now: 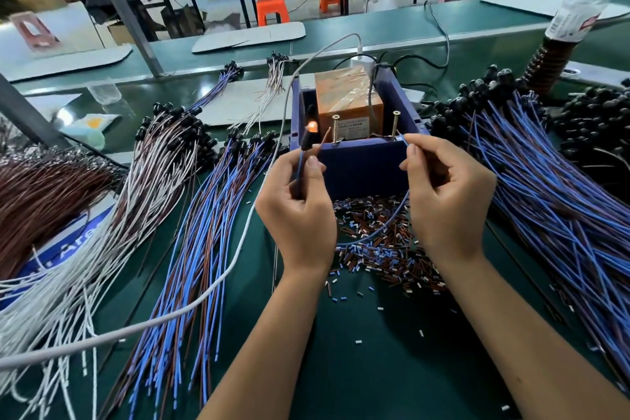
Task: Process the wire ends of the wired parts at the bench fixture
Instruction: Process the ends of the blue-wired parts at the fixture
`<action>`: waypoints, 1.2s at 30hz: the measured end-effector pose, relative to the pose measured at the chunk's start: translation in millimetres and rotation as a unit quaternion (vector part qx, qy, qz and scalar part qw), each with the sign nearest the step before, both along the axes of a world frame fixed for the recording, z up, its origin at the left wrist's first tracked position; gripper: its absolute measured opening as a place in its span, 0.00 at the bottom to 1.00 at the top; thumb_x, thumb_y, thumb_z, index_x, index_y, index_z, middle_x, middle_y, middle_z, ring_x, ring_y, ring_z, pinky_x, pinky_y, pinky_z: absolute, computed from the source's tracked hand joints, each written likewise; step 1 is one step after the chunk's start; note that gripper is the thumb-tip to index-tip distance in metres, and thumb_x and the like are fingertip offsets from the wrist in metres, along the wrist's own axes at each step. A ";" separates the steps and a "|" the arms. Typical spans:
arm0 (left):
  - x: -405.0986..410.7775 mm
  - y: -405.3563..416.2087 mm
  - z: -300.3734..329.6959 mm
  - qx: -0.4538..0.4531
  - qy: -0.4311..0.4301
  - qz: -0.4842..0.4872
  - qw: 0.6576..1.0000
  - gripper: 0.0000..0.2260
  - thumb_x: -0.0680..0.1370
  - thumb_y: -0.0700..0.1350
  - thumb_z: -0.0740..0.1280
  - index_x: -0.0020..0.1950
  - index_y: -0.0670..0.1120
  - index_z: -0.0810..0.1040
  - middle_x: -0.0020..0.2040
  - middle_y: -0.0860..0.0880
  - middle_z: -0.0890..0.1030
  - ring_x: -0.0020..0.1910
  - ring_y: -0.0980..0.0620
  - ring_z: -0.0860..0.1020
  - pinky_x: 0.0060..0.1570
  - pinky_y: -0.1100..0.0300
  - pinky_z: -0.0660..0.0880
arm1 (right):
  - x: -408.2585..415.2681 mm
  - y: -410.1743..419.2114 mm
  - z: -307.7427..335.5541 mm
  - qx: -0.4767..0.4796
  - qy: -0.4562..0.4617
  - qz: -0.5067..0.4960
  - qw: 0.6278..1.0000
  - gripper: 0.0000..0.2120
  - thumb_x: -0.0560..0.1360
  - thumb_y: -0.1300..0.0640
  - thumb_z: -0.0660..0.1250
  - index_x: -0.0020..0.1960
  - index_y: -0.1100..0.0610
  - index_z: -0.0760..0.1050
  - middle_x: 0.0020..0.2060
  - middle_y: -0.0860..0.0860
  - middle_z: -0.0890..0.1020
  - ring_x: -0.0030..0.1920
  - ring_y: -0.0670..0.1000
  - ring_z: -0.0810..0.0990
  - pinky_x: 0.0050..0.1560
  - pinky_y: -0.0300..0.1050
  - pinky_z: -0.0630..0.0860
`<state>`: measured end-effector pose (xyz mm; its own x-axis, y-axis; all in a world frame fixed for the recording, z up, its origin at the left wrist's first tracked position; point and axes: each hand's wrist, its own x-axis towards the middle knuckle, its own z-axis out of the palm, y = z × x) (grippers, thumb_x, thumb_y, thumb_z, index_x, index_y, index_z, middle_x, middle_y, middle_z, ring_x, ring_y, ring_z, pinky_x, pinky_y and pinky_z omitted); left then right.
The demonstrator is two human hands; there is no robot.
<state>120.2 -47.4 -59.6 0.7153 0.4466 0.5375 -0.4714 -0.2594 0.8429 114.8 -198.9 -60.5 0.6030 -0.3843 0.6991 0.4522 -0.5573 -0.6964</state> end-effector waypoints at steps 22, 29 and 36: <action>-10.9 -211.2 107.0 -0.211 0.194 -0.376 0.881 0.09 0.84 0.42 0.66 0.49 0.41 0.85 0.37 0.50 0.81 0.33 0.55 0.74 0.36 0.61 0.72 | -81.9 -151.8 83.6 -0.197 0.074 -0.181 0.961 0.15 0.82 0.51 0.65 0.66 0.56 0.76 0.56 0.53 0.81 0.54 0.53 0.81 0.58 0.49 0.75; 17.1 -225.6 129.8 -0.392 0.204 -0.419 0.793 0.16 0.88 0.44 0.57 0.47 0.39 0.80 0.33 0.48 0.74 0.23 0.58 0.67 0.23 0.65 0.63 | -87.7 -152.5 78.1 -0.138 0.138 -0.079 0.978 0.05 0.83 0.55 0.67 0.55 0.53 0.81 0.34 0.41 0.81 0.36 0.39 0.81 0.43 0.41 0.77; 46.4 -213.6 95.1 0.067 0.167 -0.222 0.958 0.24 0.86 0.55 0.59 0.32 0.47 0.74 0.27 0.53 0.75 0.24 0.57 0.71 0.29 0.61 0.67 | -95.9 -183.7 94.2 -0.251 0.190 -0.185 0.931 0.08 0.79 0.49 0.70 0.51 0.50 0.87 0.34 0.48 0.85 0.34 0.51 0.80 0.39 0.45 0.74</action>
